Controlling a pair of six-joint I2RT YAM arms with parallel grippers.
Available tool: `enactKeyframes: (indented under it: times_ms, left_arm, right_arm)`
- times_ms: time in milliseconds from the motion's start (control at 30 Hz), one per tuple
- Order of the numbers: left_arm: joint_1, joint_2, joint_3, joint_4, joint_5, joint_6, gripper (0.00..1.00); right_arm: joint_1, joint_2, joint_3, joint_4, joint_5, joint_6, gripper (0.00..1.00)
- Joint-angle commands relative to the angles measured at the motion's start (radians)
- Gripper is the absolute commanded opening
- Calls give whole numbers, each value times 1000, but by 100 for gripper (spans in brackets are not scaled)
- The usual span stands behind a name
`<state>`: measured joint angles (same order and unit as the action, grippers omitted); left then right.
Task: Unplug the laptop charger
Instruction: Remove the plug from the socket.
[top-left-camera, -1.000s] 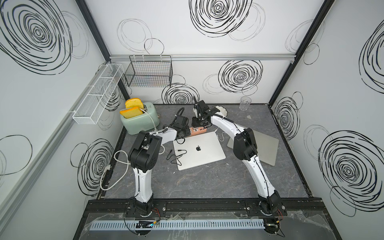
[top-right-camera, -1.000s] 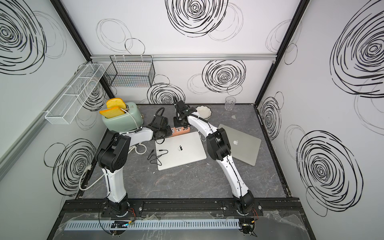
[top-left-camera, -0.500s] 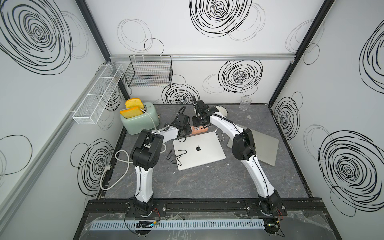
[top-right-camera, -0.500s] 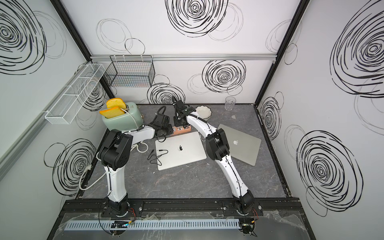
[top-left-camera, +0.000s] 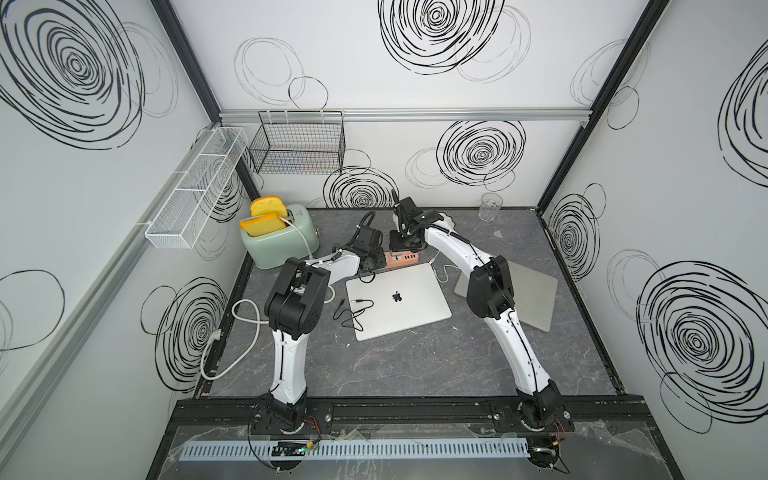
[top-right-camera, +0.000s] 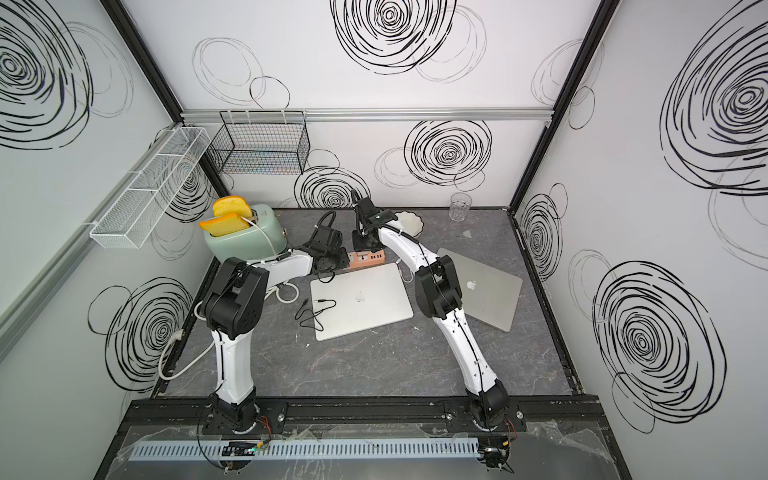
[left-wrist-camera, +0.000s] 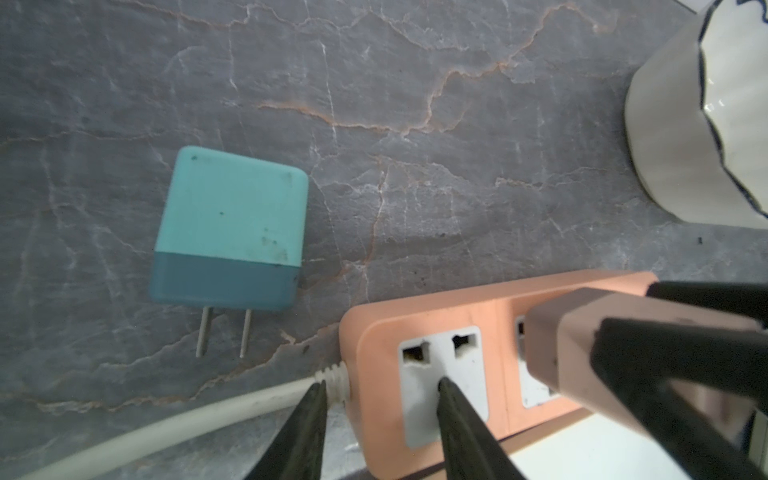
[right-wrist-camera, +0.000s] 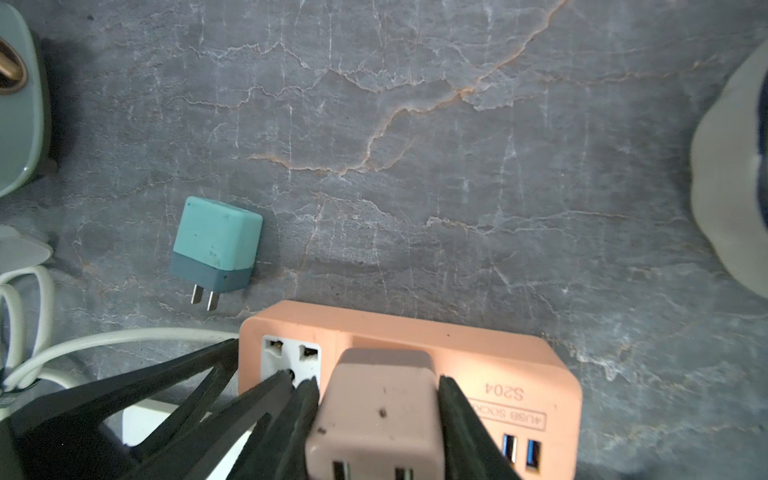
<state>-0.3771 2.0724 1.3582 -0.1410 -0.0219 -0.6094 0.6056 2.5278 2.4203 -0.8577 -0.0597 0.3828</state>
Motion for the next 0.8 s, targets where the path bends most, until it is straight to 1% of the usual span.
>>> enactKeyframes:
  times_ms: [0, 200, 533, 600, 700, 767]
  left_arm:
    - [-2, 120, -44, -176, -56, 5, 46]
    - [-15, 126, -34, -193, -68, 5, 46]
    - [-34, 121, -40, -206, -85, 8, 46]
    - [-37, 123, -35, -210, -87, 10, 46]
    - [-37, 128, -27, -216, -87, 15, 46]
    - [-37, 130, -23, -218, -89, 17, 46]
  right_arm:
    - [42, -44, 60, -112, -46, -72, 18]
    - [47, -66, 61, -129, -17, -101, 18]
    - [12, -75, 56, -130, -178, -16, 18]
    - [14, -79, 60, -132, -155, -24, 18]
    - [24, -87, 59, -158, -61, -78, 18]
    - [20, -85, 53, -177, -45, -92, 18]
